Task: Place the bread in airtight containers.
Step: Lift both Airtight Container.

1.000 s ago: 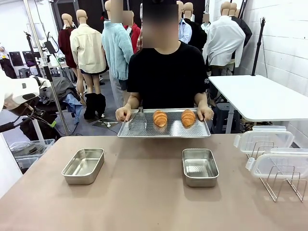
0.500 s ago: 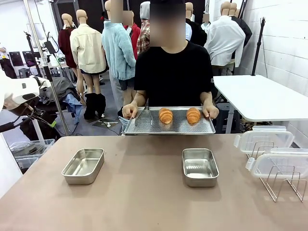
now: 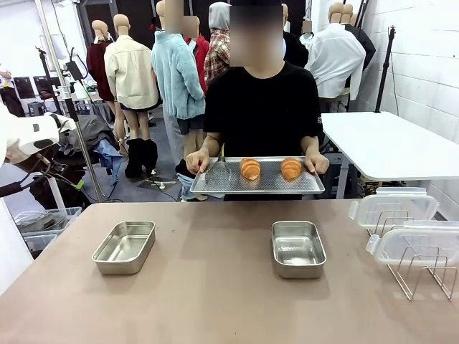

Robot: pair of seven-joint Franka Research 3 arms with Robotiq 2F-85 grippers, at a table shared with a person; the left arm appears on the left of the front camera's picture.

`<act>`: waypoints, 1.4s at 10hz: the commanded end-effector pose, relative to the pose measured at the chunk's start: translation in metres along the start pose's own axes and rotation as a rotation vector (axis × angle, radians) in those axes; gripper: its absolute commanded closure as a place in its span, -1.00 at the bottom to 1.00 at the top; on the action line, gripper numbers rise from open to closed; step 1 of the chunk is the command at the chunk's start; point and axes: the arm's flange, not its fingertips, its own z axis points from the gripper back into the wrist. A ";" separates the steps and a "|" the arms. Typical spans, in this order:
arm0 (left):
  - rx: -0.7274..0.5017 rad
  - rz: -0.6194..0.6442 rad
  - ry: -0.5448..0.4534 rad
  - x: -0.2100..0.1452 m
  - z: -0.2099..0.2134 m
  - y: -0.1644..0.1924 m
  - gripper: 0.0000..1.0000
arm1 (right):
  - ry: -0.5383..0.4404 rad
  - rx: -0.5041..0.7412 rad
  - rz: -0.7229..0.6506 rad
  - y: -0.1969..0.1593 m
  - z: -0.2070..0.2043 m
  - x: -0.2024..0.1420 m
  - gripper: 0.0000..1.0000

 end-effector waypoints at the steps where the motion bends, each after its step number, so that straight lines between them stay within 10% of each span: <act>1: 0.020 0.001 -0.071 0.044 0.028 -0.025 -1.00 | 0.002 0.080 0.015 0.023 0.034 0.036 -1.00; 6: -0.029 0.130 -0.063 0.076 0.053 -0.063 -1.00 | 0.211 0.343 -0.001 0.164 0.080 0.056 -1.00; 8: -0.015 0.031 -0.145 0.086 0.064 -0.063 -1.00 | 0.062 0.300 0.028 0.130 0.085 0.061 -1.00; 14: -0.017 0.283 0.120 0.067 -0.003 -0.068 -1.00 | 0.300 0.487 -0.008 0.285 0.047 0.048 -1.00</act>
